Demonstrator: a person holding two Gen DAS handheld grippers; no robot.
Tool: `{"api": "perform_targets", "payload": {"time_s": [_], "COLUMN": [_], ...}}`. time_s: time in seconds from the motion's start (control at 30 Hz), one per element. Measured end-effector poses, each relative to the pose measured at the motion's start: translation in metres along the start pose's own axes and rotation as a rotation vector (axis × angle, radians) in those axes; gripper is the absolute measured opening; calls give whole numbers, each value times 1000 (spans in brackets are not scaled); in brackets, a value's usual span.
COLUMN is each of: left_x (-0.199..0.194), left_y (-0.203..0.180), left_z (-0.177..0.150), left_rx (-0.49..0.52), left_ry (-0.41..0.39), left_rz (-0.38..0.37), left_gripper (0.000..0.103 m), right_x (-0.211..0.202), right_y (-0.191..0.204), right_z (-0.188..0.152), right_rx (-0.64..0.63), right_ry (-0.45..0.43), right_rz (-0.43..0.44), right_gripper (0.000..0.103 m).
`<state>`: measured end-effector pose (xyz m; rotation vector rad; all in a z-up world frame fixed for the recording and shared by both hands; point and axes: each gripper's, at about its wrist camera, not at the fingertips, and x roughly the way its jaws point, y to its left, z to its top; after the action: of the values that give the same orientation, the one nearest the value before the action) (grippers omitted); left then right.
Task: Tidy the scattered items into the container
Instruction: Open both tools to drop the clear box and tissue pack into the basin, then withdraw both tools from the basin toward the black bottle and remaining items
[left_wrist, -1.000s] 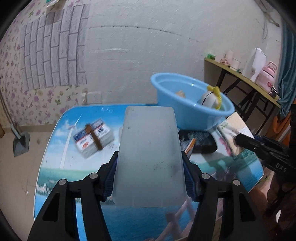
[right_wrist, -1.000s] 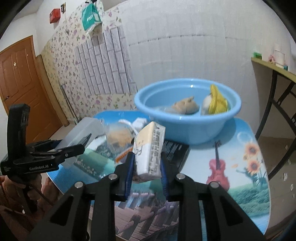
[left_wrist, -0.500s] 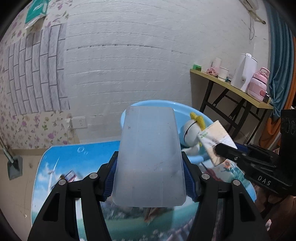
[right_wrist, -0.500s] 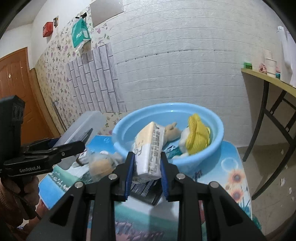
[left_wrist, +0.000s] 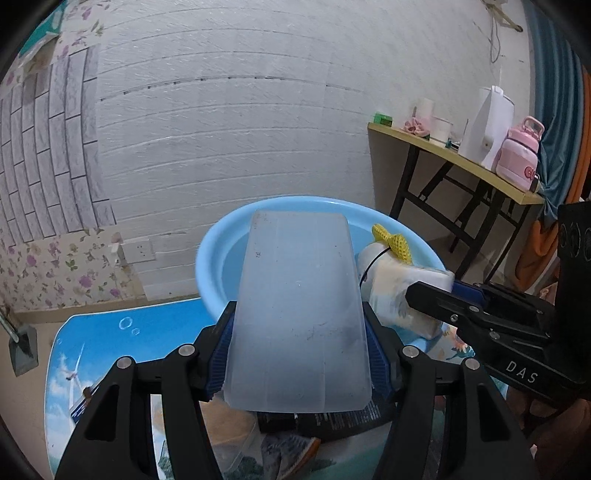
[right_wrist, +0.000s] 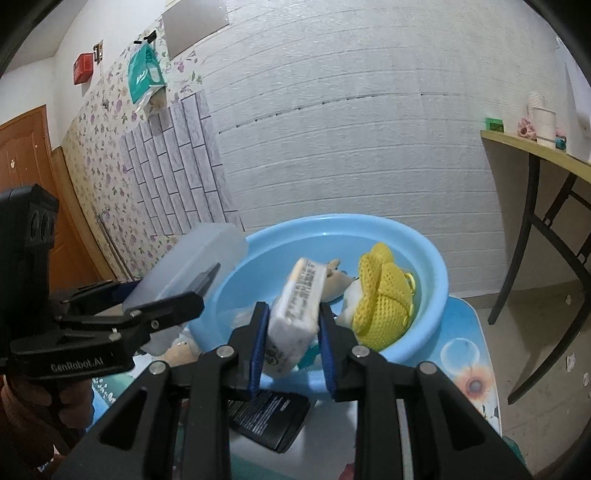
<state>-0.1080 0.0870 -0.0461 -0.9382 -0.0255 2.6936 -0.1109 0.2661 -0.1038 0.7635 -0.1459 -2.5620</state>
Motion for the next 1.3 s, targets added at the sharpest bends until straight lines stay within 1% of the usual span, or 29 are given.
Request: {"api": "perform_targets", "payload": {"time_s": [0.1, 0.17, 0.27, 0.43, 0.5, 0.57, 0.63, 0.67, 0.7, 0.73, 0.8, 0.83, 0.9, 0.97, 1.07, 1.17, 1.3], "left_x": [10, 11, 9, -5, -11, -19, -29, -37, -41, -46, -59, -66, -74, -80, -85, -88, -90], "left_y": [-2, -2, -2, -1, 4, 9, 14, 18, 20, 21, 26, 30, 38, 47, 56, 64, 72], "left_z": [2, 3, 4, 5, 1, -4, -9, -12, -14, -17, -23, -26, -30, -36, -44, -50, -59], "left_rx": [8, 10, 12, 9, -13, -40, -54, -58, -59, -57, -48, -50, -70, -103, -137, -156, -168], "left_ry": [21, 17, 10, -22, -20, -16, -24, -33, -38, -47, -69, -83, -97, -90, -74, -64, -45], "left_rz": [-4, 4, -1, 5, 12, 22, 31, 44, 57, 72, 101, 109, 105, 91, 96, 108, 122], "left_gripper": [61, 63, 72, 77, 86, 92, 94, 97, 100, 101, 102, 103, 103, 103, 103, 103, 103], "right_x": [8, 11, 6, -4, -6, -12, -17, -20, -22, -24, -26, -27, -28, -29, -30, -32, -32], "right_y": [-6, -9, -9, -7, -8, -4, 0, 2, 4, 7, 10, 12, 17, 22, 29, 35, 42], "right_z": [0, -2, -4, -10, -13, -15, -17, -20, -22, -24, -28, -30, -33, -36, -40, -40, -43], "right_rx": [9, 19, 25, 32, 39, 38, 42, 44, 44, 46, 53, 58, 62, 60, 54, 47, 29], "right_ry": [13, 21, 14, 31, 35, 32, 32, 32, 33, 37, 45, 52, 68, 82, 102, 108, 115], "right_rz": [-9, -9, -15, -41, -51, -72, -79, -84, -87, -90, -89, -83, -77, -70, -66, -60, -58], "right_gripper": [25, 26, 26, 26, 27, 27, 27, 28, 33, 36, 45, 47, 54, 58, 70, 74, 82]}}
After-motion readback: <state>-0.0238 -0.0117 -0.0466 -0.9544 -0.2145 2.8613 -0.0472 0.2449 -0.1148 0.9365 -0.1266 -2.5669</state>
